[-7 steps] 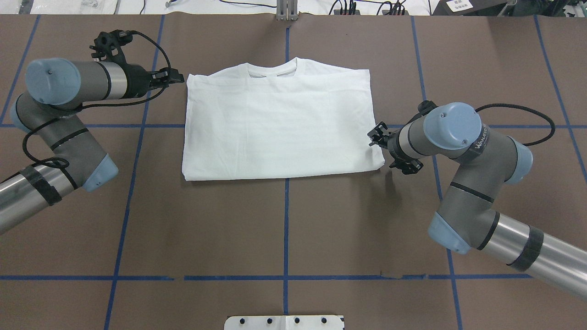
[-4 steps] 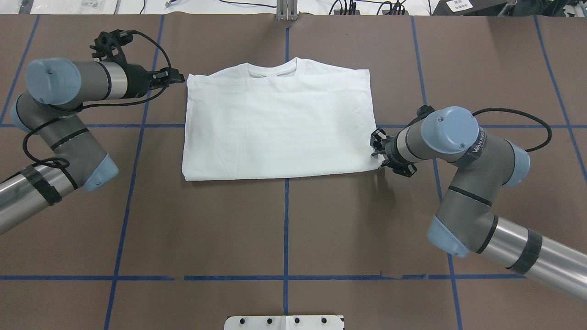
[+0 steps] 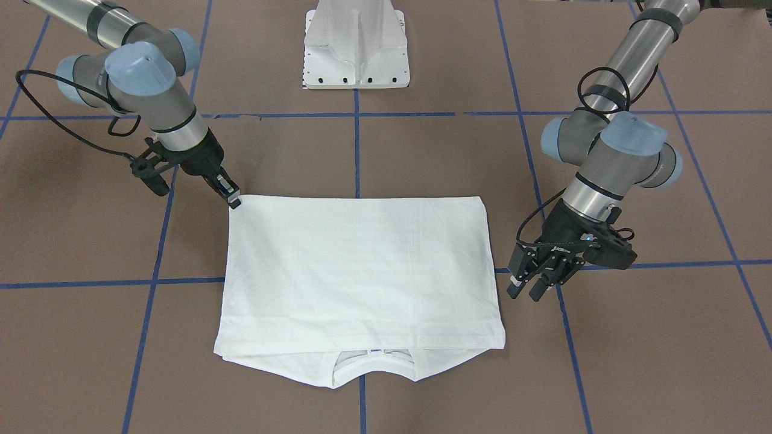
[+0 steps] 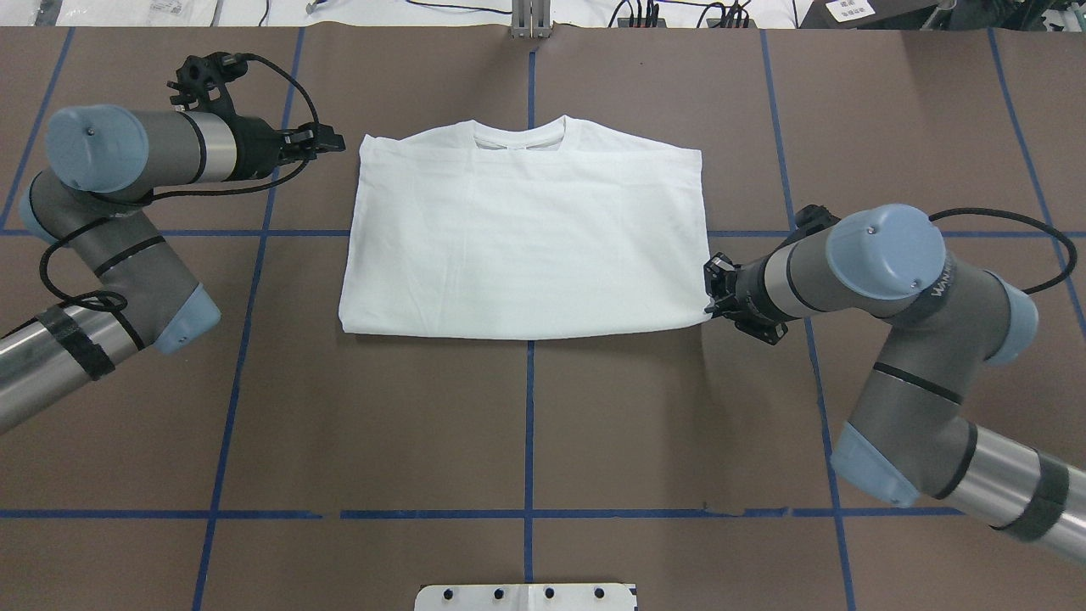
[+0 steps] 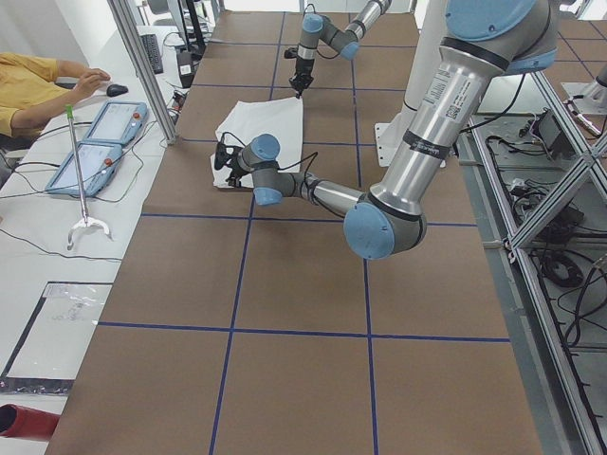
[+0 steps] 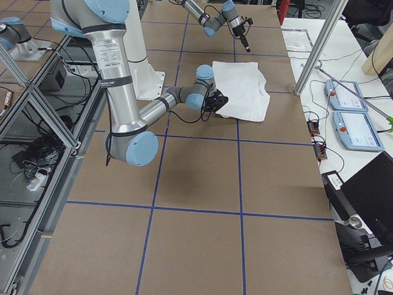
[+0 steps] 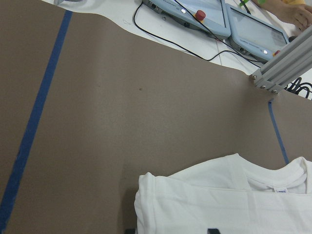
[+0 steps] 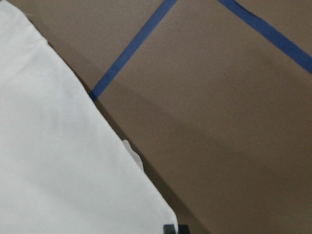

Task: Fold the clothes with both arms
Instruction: 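Grasp the shirt edge with the right gripper and drag it toward the robot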

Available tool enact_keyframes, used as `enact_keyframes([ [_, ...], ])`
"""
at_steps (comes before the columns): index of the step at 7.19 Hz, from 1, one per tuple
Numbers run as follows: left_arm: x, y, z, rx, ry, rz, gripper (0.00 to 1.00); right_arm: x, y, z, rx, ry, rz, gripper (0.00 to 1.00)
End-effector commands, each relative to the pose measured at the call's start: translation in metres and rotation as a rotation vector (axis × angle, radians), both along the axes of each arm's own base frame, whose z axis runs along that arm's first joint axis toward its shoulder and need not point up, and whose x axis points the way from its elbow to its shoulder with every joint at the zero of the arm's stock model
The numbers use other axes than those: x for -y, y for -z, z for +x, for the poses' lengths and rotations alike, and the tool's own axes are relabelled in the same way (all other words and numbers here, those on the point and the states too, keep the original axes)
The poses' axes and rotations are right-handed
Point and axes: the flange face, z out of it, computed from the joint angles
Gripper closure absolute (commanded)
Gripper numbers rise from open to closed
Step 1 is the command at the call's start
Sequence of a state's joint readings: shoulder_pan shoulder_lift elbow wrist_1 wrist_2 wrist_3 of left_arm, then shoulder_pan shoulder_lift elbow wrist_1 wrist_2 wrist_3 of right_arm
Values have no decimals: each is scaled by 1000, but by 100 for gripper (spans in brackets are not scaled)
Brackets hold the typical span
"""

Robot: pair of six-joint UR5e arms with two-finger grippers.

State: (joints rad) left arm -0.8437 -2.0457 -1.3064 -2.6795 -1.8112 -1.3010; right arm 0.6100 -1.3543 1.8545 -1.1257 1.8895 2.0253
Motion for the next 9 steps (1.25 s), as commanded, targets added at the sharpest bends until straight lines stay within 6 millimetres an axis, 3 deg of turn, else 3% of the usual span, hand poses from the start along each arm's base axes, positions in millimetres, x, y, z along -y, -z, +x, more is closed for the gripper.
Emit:
enact_keyframes([
  [1, -15, 28, 1, -55, -94, 19, 42, -85, 12, 47, 70, 126, -110, 100],
  [2, -29, 48, -2, -97, -169, 30, 42, -129, 28, 67, 128, 276, -176, 100],
  [3, -58, 62, -15, -180, -251, -36, 40, -157, 43, 74, 179, 412, -274, 100],
  [4, -80, 85, -28, -263, -280, -106, 38, -194, 61, 70, 206, 530, -387, 100],
  [5, -108, 96, -26, -307, -313, -141, 38, -231, 71, 60, 207, 636, -395, 100],
  [6, -124, 98, -18, -323, -337, -168, 37, -250, 70, 48, 195, 693, -404, 10],
  [7, -132, 97, -8, -330, -351, -197, 35, -251, 60, 41, 174, 694, -419, 0],
  [9, -155, 97, 22, -352, -388, -281, 32, -224, 42, 41, 155, 621, -435, 0],
])
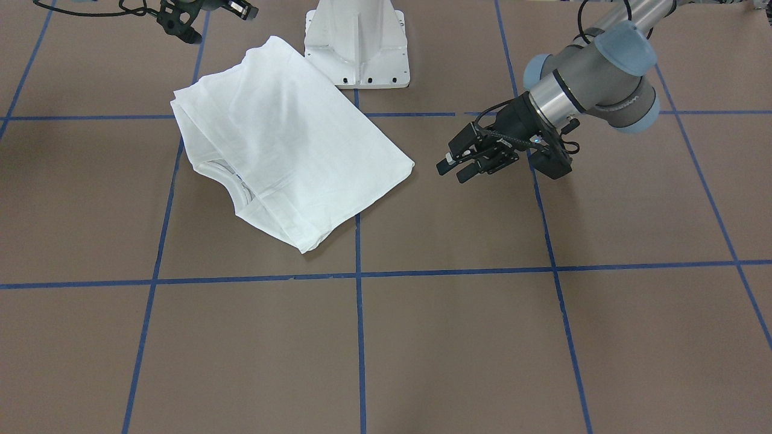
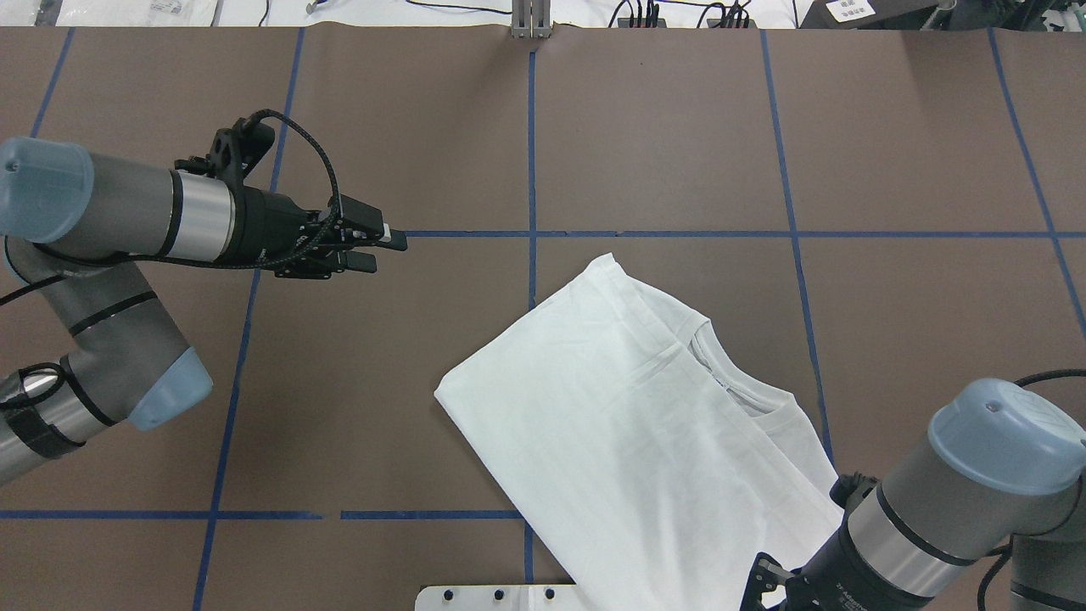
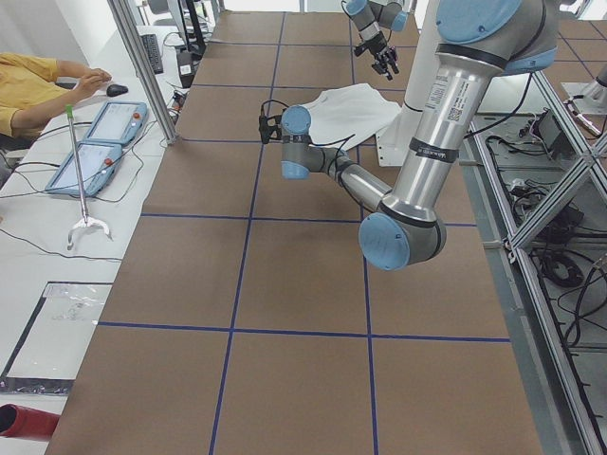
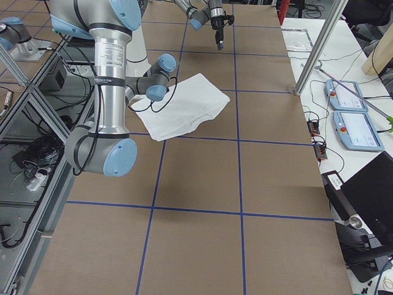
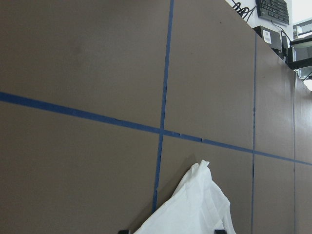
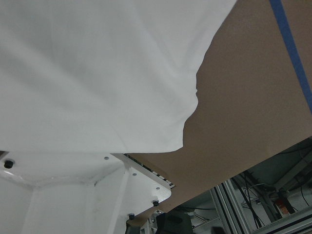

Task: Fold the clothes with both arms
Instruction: 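Grasp the shirt edge with the right gripper and drag it toward the robot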

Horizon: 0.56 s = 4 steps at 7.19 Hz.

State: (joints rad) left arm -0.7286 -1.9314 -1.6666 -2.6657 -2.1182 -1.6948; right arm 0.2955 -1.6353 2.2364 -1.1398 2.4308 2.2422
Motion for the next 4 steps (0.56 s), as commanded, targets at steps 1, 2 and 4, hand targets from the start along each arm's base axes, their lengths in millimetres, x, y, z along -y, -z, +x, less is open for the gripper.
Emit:
enact_keyframes([
  [1, -31, -1, 35, -8, -61, -72, 31, 52, -8, 19, -10, -133, 5, 0],
  [2, -52, -2, 61, -3, -79, -142, 29, 105, -5, 34, 20, -249, 54, 0],
  [4, -93, -10, 121, 89, -28, -199, 24, 212, 4, 45, 87, -388, 216, 0],
])
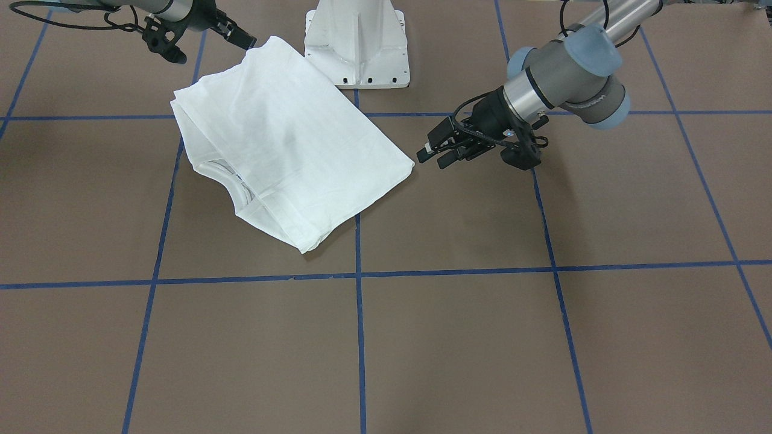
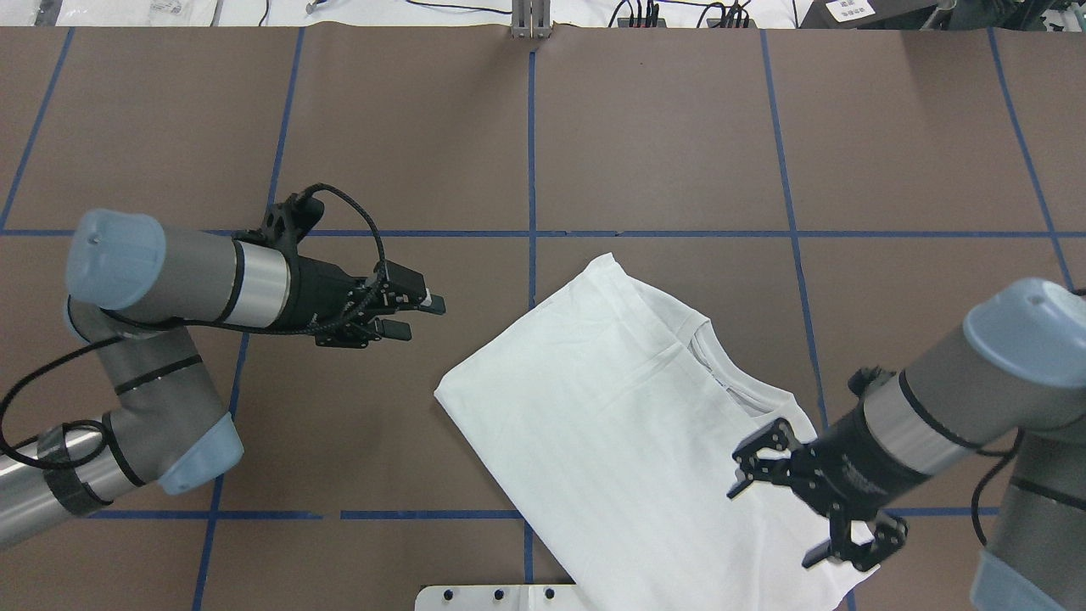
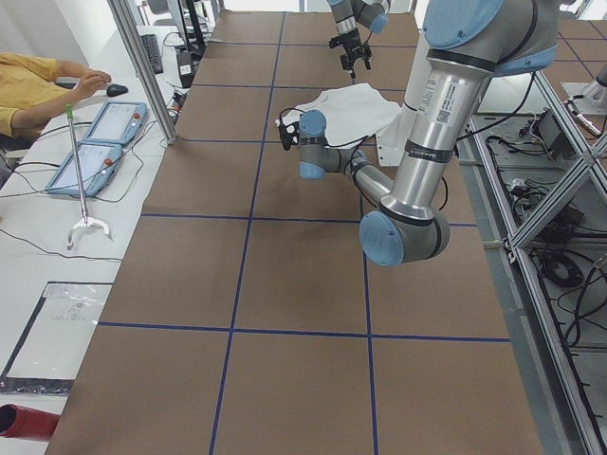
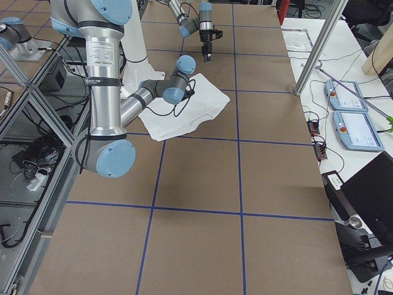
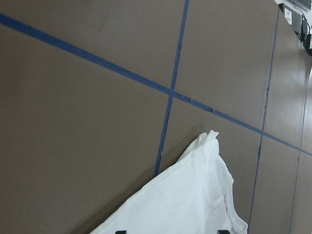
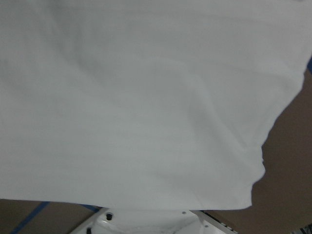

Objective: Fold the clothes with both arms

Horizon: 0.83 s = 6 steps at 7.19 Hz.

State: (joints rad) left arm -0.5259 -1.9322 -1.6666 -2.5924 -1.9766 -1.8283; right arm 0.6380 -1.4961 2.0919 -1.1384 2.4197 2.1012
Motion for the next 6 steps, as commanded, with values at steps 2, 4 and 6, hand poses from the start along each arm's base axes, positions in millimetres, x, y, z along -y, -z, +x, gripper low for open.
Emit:
enact_keyframes([
  [2, -42, -17, 50, 82, 7, -44, 23, 99, 3, 35, 8, -166, 220, 0],
  [4, -45, -24, 54, 96, 3, -49, 24, 101, 1, 30, -4, -176, 225, 0],
  [6, -44, -26, 57, 105, 3, -52, 30, 101, 4, 29, -2, -176, 227, 0],
])
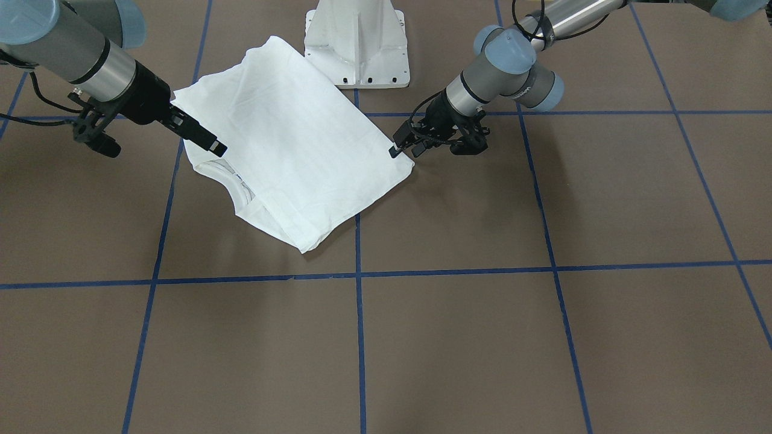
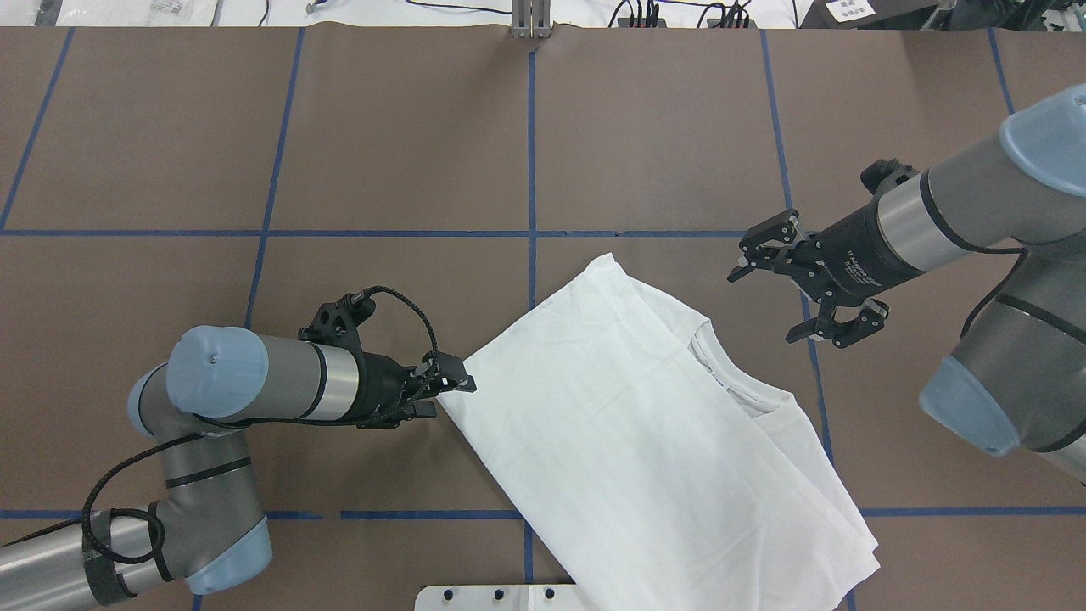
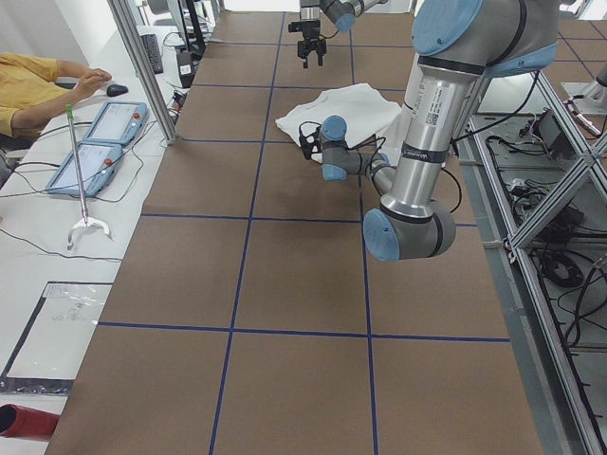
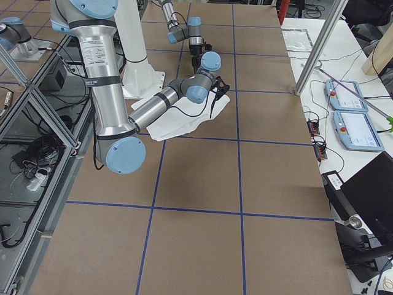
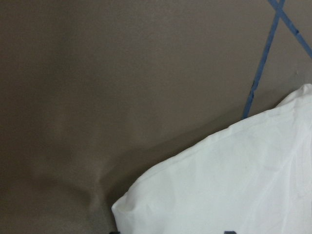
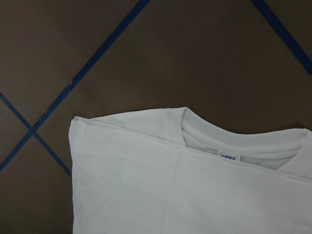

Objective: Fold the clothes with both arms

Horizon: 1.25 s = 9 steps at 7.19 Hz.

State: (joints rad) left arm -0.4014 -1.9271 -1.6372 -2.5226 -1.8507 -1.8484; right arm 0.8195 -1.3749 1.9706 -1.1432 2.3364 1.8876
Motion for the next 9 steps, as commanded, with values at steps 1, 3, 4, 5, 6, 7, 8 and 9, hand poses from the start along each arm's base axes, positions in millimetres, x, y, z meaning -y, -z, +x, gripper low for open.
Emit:
enact_keyframes([
  [1, 1, -4, 3, 10, 0, -4, 49, 0, 0, -1, -1, 0, 0, 0],
  [3, 2, -8, 5, 17, 1, -4, 100, -1, 3, 0, 5, 1, -2, 0],
  [4, 8, -7, 5, 21, 42, 15, 100, -1, 3, 0, 6, 2, -2, 0],
  [5, 17, -10, 1, 35, 80, 53, 100, -1, 3, 1, 7, -2, 3, 0],
  [6, 47, -10, -15, 60, 109, 158, 100, 0, 3, 1, 6, -4, 10, 0],
  [7, 91, -16, -35, 97, 165, 215, 100, 0, 2, 0, 4, -3, 9, 0],
  [8, 146, -12, -42, 133, 223, 255, 100, 0, 2, -1, 4, -3, 11, 0],
  [9, 199, -4, -37, 168, 265, 266, 100, -4, 1, -12, -12, -15, 27, 0],
])
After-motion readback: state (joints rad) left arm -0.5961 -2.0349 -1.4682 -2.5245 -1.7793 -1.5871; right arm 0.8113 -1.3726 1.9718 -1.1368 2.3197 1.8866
